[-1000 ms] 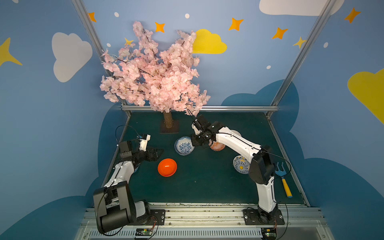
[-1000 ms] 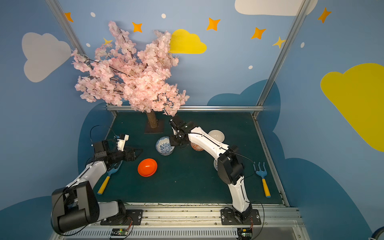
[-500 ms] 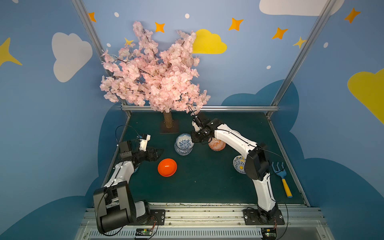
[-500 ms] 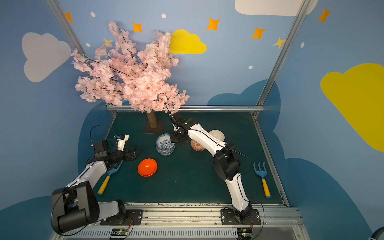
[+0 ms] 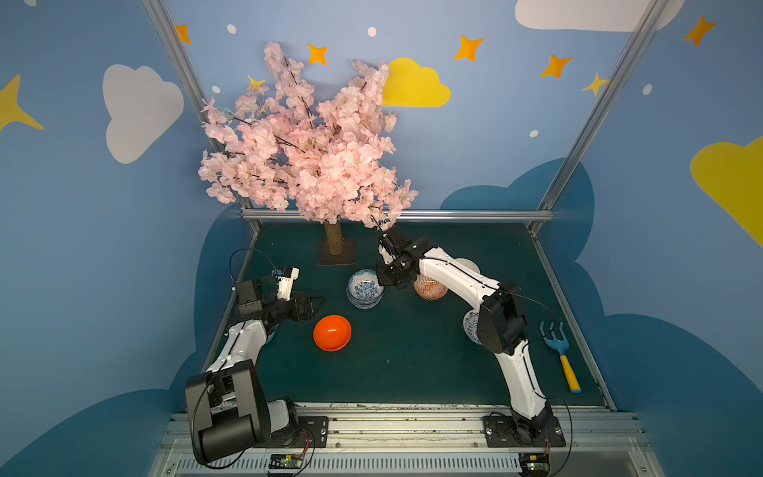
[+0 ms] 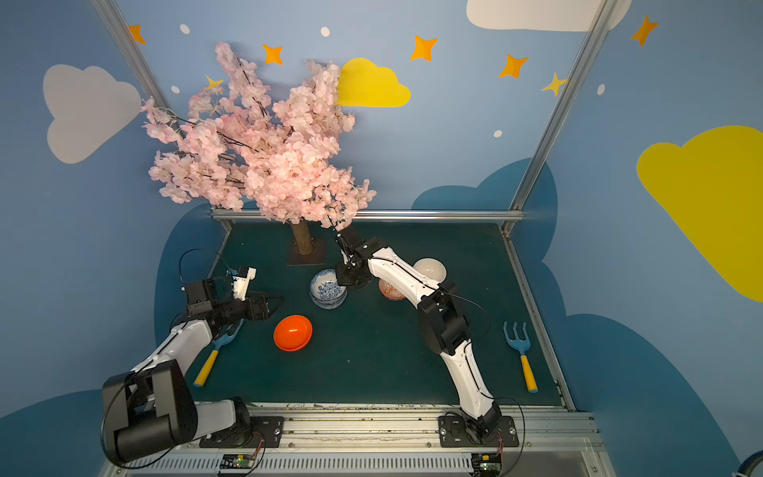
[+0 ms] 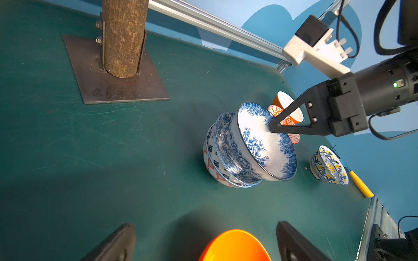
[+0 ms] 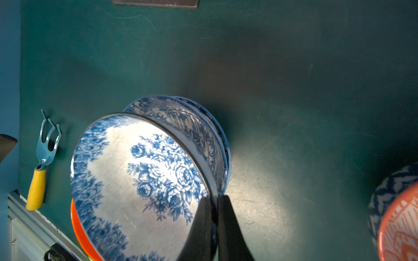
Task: Stack the bowls
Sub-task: Place the bowl on the bowl.
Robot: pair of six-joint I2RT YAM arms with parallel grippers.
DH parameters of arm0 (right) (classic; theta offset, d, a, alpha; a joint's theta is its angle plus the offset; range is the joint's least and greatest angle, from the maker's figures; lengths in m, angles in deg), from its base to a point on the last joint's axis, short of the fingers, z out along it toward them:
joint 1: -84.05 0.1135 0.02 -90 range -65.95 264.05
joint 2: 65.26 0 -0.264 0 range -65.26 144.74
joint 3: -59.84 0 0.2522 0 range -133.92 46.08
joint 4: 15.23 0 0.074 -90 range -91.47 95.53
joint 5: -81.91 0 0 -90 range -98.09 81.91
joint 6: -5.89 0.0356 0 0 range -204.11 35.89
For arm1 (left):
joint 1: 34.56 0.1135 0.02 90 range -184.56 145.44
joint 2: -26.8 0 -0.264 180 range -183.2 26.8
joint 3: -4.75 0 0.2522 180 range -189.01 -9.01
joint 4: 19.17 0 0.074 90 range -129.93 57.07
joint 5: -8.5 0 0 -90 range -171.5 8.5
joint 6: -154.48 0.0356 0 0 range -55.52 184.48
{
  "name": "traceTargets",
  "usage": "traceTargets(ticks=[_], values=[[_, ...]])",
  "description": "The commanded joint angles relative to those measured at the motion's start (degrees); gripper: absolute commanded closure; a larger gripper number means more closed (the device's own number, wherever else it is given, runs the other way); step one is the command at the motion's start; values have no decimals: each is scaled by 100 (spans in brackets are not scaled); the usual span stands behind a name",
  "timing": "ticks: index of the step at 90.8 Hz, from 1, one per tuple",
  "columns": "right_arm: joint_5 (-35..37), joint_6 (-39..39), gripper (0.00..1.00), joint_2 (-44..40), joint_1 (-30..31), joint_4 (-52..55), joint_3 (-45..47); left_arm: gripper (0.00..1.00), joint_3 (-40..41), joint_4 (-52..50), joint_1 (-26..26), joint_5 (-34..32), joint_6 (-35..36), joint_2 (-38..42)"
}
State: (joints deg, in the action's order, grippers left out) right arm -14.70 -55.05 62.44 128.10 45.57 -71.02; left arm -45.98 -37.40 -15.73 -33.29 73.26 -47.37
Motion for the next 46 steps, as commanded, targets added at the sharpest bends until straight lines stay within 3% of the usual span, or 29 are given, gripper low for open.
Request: traceTargets(ticks=[1, 46], values=[[-69, -10, 100, 39, -54, -20, -234, 0, -38, -45, -11, 136, 63, 15], [-6, -5, 100, 310, -20, 98, -513, 0, -38, -43, -11, 143, 83, 17]])
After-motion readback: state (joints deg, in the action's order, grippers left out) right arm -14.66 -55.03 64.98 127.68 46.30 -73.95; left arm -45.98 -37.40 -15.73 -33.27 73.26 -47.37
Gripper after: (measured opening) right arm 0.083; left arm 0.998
